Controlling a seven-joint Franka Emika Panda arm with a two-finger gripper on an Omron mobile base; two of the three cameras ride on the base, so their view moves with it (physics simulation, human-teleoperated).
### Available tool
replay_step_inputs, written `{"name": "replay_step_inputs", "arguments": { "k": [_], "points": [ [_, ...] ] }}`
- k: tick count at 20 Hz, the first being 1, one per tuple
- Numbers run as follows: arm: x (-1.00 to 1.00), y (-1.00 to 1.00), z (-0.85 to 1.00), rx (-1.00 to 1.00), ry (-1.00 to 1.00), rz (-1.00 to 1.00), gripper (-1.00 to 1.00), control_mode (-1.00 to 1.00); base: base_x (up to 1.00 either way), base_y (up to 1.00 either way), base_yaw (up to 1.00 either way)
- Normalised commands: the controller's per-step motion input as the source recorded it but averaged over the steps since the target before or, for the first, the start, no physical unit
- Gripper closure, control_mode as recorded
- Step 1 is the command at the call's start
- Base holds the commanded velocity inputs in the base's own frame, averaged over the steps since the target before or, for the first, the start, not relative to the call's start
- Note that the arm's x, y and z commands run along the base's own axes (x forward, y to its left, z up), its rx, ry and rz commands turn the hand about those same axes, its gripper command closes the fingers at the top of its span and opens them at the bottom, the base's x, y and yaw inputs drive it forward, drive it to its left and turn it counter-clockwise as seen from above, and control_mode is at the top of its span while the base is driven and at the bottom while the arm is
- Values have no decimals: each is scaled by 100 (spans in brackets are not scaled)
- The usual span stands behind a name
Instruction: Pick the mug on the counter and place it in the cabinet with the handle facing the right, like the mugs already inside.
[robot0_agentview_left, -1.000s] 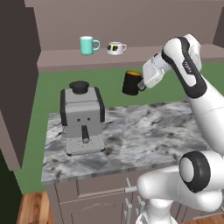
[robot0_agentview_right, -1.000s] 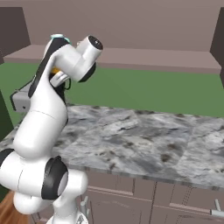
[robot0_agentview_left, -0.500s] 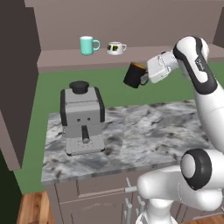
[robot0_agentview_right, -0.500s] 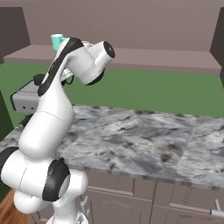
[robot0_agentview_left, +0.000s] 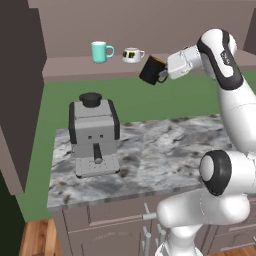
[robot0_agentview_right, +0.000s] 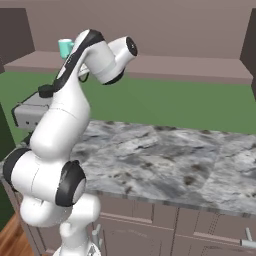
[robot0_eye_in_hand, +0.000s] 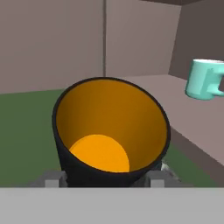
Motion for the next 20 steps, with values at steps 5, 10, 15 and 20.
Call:
{"name": "replay_step_inputs", "arguments": {
  "k": [5, 10, 15, 20],
  "points": [
    [69, -16, 22, 0, 1, 0, 100, -100, 0, 0, 0],
    [68, -3, 3, 7, 0, 2, 100, -100, 0, 0, 0],
    [67, 0, 9, 7, 1, 5, 100, -100, 0, 0, 0],
    [57, -2, 19, 1, 5, 7, 100, -100, 0, 0, 0]
  ]
}}
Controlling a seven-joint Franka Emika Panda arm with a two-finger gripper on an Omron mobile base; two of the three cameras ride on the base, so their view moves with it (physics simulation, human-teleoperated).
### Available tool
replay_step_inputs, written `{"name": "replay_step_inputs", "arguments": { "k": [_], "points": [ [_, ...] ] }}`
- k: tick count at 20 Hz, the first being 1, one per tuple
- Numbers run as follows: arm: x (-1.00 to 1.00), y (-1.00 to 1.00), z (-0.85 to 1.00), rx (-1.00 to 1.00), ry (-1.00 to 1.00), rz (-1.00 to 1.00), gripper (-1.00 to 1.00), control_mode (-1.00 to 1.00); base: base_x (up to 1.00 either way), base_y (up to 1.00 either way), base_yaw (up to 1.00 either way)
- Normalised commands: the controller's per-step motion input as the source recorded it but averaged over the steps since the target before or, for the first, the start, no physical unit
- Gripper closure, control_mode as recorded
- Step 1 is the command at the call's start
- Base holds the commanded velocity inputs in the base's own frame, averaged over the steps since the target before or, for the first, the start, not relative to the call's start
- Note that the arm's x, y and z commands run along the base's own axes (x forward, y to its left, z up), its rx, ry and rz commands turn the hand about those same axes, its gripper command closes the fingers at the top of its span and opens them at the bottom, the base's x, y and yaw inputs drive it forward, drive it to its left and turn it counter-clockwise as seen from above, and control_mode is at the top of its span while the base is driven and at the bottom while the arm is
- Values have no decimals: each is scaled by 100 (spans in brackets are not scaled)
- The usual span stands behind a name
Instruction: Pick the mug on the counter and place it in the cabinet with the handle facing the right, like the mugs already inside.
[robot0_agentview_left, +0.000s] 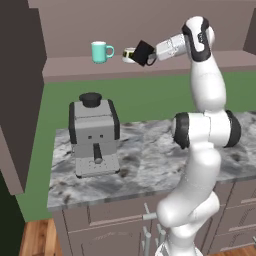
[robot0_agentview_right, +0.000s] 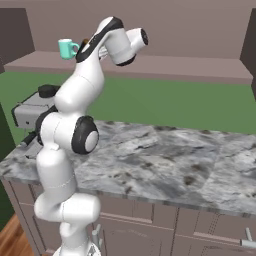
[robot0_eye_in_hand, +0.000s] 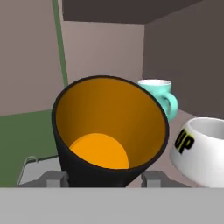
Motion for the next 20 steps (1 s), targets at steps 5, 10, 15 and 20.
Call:
{"name": "replay_step_inputs", "arguments": {
  "k": [5, 10, 15, 20],
  "points": [
    [42, -7, 7, -8, 5, 12, 100, -100, 0, 0, 0],
    [25, -1, -9, -4, 0, 8, 100, -100, 0, 0, 0],
    [7, 0, -15, 0, -5, 1, 100, -100, 0, 0, 0],
    [12, 0, -29, -5, -5, 0, 100, -100, 0, 0, 0]
  ]
}}
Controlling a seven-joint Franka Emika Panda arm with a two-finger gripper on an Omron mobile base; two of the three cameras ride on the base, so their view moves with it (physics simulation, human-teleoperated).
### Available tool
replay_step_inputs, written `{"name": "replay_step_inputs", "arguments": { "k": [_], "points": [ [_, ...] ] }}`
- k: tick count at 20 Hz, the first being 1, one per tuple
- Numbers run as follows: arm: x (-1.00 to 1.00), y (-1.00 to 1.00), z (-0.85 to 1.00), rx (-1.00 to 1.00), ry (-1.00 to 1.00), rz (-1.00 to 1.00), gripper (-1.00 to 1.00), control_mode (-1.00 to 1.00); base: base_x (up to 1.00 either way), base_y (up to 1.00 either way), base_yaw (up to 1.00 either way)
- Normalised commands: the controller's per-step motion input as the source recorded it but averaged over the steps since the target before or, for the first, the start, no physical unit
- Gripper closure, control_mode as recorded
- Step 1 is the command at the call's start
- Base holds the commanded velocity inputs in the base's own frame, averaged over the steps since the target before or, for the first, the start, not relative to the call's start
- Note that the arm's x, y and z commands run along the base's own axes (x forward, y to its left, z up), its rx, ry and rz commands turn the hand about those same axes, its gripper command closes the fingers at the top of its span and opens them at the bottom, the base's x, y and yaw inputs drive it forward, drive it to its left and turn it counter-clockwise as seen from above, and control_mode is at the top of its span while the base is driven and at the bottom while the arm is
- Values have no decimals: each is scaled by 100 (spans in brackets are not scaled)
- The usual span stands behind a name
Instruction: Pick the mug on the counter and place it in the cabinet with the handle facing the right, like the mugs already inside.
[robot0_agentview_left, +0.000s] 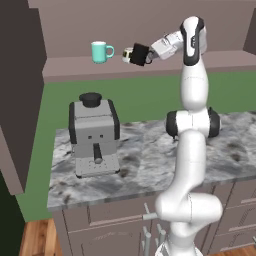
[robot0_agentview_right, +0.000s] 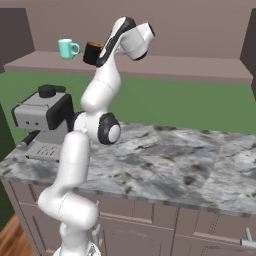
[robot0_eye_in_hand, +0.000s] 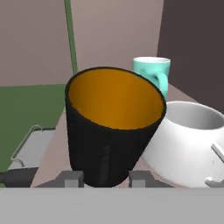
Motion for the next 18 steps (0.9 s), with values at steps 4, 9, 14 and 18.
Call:
{"name": "replay_step_inputs", "arguments": {
  "k": [4, 9, 14, 18],
  "points": [
    [18, -6, -30, -8, -1, -5, 100, -100, 0, 0, 0],
    [12, -5, -17, -2, -1, -11, 100, -100, 0, 0, 0],
    [0, 0, -9, -2, -2, -13, 100, -100, 0, 0, 0],
    [-6, 8, -2, -2, -1, -11, -100, -100, 0, 0, 0]
  ]
}}
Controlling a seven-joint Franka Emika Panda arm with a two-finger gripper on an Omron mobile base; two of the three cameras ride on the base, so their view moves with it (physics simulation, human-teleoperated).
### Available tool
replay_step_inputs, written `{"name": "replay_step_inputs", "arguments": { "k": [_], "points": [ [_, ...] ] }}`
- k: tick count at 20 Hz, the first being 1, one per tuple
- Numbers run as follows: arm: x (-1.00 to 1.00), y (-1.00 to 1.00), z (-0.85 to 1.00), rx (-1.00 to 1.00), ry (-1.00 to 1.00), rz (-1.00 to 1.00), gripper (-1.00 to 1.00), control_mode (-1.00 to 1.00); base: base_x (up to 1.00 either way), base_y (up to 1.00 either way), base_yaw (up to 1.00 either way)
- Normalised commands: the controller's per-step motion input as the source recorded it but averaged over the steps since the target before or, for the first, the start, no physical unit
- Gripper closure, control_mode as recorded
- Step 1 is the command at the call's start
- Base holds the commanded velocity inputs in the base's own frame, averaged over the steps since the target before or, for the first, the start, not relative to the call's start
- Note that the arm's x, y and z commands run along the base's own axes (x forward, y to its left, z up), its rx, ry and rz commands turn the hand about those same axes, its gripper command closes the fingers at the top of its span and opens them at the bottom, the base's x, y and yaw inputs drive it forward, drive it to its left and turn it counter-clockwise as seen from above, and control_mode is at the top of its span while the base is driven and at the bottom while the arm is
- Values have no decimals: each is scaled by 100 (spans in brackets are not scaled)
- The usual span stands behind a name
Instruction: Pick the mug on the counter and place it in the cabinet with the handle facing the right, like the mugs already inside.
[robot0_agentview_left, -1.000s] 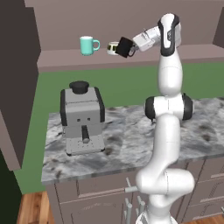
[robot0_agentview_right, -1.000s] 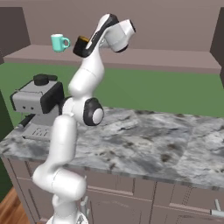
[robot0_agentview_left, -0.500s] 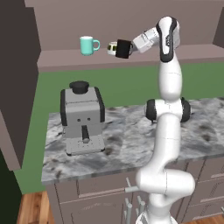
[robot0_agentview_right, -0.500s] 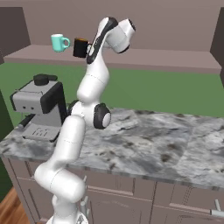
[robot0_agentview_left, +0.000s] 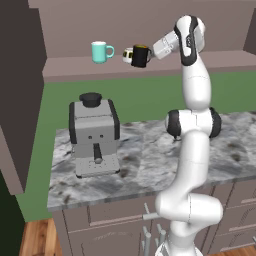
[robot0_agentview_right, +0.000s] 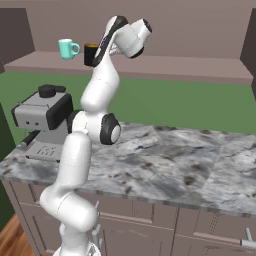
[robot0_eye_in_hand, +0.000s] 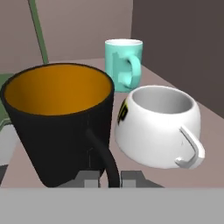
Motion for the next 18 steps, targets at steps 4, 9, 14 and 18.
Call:
{"name": "replay_step_inputs", "arguments": {
  "k": [4, 9, 14, 18],
  "points": [
    [-18, 7, 0, 0, 0, -10, -100, -100, 0, 0, 0],
    [-12, 1, 0, 0, 0, -8, -100, -100, 0, 0, 0],
    [-13, 0, 10, 0, 1, -7, -100, -100, 0, 0, 0],
    [-18, -3, 20, 0, 1, -5, -100, -100, 0, 0, 0]
  ]
}}
